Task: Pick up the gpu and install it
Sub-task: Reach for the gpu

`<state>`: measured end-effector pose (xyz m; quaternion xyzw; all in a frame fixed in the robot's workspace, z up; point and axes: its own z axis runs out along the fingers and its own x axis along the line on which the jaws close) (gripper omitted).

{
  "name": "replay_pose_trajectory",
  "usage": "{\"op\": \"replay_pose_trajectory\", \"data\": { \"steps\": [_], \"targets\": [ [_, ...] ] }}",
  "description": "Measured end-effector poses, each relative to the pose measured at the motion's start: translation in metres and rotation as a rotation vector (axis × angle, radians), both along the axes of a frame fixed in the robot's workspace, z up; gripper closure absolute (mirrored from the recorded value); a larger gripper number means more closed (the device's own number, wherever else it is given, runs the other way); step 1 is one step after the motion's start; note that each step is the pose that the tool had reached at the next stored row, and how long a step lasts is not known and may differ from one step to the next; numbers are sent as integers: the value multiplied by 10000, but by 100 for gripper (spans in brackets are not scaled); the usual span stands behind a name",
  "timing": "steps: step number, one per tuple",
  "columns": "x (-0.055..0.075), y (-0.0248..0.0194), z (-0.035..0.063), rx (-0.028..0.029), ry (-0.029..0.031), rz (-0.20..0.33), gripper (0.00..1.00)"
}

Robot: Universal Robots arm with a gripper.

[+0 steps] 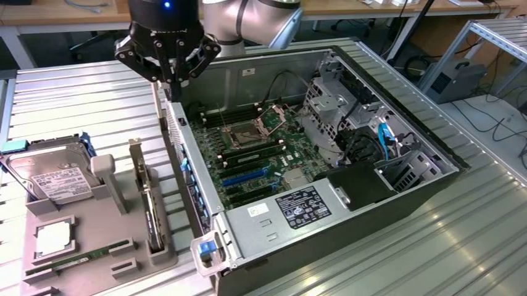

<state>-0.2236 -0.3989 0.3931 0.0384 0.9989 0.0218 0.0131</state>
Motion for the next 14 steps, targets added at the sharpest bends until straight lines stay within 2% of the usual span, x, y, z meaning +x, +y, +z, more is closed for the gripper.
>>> {"op": "replay_pose_trajectory", "data": {
  "steps": [4,14],
  "targets": [
    [-85,0,0,0,0,1,89],
    [-106,0,0,0,0,1,89]
  ]
}}
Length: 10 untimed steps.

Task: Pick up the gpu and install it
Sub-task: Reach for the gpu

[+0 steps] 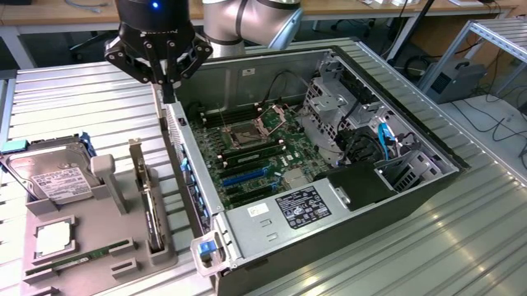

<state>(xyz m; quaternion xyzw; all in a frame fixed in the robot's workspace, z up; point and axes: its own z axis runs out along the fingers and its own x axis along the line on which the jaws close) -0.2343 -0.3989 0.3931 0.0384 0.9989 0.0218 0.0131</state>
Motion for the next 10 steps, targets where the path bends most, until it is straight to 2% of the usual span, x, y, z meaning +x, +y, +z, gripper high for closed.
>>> {"op": "replay_pose_trajectory", "data": {
  "steps": [5,10],
  "targets": [
    [-46,0,0,0,0,0,89],
    [-278,0,0,0,0,0,89]
  ]
}}
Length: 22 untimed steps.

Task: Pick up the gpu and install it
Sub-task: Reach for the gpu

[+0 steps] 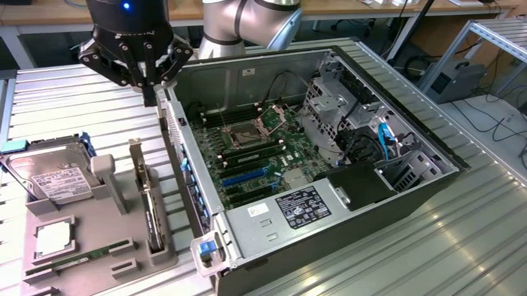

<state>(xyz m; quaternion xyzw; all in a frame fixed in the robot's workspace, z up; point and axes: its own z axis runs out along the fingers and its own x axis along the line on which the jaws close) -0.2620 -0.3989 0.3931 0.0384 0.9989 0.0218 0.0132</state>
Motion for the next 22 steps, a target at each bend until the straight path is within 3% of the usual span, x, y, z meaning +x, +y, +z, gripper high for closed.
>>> {"op": "replay_pose_trajectory", "data": {
  "steps": [4,22],
  "targets": [
    [-132,0,0,0,0,0,89],
    [-152,0,0,0,0,0,89]
  ]
}}
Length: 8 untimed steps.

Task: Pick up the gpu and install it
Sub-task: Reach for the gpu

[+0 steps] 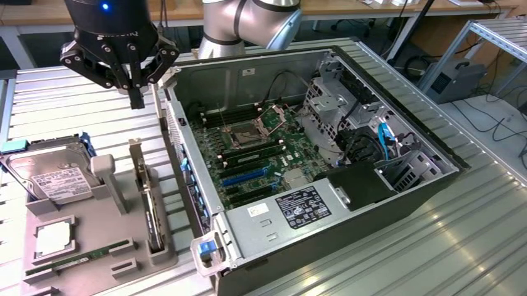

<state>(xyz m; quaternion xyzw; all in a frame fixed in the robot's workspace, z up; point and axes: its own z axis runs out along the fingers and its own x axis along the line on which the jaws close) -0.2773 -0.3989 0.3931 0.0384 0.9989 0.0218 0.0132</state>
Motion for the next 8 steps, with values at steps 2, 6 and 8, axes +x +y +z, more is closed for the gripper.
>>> {"op": "replay_pose_trajectory", "data": {
  "steps": [2,6,8],
  "targets": [
    [0,0,-1,-1,1,0,89],
    [0,0,-22,0,0,0,89],
    [-1,0,-47,0,0,0,89]
  ]
}}
